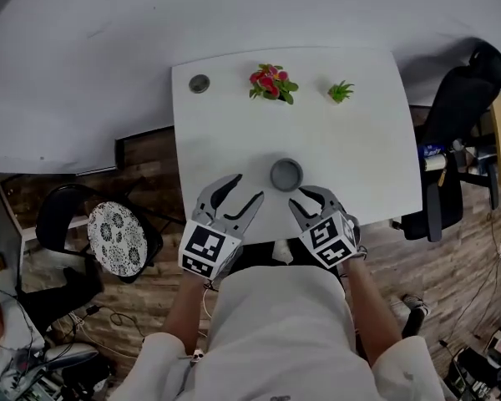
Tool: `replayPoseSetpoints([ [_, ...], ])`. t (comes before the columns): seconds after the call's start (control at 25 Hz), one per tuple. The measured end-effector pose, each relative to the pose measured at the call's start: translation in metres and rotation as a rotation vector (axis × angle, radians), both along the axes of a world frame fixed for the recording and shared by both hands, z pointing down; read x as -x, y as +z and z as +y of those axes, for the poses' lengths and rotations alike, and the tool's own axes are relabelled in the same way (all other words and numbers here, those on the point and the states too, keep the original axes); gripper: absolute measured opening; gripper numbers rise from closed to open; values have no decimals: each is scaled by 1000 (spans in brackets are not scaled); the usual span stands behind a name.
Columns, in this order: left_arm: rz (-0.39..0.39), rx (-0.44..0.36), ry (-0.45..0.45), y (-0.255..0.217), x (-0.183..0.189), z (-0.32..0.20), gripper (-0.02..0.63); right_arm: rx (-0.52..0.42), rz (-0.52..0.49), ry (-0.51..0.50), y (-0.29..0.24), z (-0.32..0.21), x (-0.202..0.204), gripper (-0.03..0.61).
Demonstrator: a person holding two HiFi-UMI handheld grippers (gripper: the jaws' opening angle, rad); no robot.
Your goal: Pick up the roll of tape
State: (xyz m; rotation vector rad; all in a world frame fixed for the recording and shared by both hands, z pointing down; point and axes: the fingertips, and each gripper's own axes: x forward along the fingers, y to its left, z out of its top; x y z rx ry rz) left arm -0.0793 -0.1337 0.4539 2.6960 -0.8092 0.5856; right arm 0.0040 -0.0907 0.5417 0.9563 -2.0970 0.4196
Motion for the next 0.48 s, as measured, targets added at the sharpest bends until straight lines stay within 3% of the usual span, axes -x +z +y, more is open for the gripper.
replayPoseSetpoints([
  [0.28,1,27,42,15,3,-9,213,18,91,-34,22,-3,5,130],
  [0.48,13,0,26,16,3,-16,213,35,110,-72,32,-7,12,130],
])
